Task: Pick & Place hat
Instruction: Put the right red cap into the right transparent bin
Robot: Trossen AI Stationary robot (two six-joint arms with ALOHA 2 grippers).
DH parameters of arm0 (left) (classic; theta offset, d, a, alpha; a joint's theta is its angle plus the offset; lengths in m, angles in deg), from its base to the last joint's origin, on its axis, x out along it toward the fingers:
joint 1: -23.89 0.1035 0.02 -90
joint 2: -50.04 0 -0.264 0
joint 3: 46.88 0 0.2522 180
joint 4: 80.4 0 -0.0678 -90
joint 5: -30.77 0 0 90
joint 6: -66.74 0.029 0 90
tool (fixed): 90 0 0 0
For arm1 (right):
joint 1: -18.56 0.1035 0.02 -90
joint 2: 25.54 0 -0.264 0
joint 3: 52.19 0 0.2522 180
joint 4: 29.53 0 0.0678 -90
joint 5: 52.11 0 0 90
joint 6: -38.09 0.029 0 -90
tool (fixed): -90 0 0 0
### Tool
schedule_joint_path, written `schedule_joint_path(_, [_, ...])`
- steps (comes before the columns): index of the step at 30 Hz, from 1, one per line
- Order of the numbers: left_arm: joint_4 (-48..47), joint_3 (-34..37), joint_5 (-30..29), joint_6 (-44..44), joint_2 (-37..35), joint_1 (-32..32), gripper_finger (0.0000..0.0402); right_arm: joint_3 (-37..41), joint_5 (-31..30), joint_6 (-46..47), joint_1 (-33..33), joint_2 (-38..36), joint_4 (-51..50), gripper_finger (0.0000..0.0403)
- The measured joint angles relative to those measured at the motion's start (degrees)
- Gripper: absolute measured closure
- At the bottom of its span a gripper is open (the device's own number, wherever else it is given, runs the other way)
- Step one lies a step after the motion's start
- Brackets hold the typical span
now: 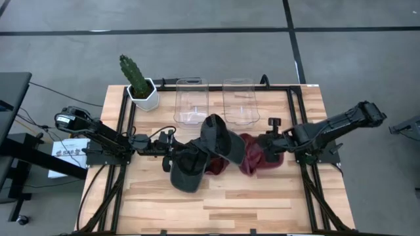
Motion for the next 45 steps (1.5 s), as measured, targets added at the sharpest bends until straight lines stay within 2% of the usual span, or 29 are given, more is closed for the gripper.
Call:
schedule_joint_path(12, [0.0,0.0,0.0,0.0,0.0,0.0,0.0279,0.0,-13.1,6.3,9.1,-4.4,-0.6,0.0403])
schedule_joint_path(20, [0.0,0.0,0.0,0.0,0.0,0.0,0.0279,0.0,-22.7,14.6,13.7,-9.0,-5.7,0.0402])
schedule_joint_path(31, [0.0,0.0,0.0,0.0,0.0,0.0,0.0279,0.0,-31.3,18.3,14.8,-12.7,-7.1,0.0403])
schedule_joint_path(40, [0.0,0.0,0.0,0.0,0.0,0.0,0.0279,0.0,-42.6,18.7,14.8,-14.6,-6.9,0.0403])
schedule_joint_path(45, [0.0,0.0,0.0,0.0,0.0,0.0,0.0279,0.0,-45.9,18.9,14.9,-15.5,-6.9,0.0403])
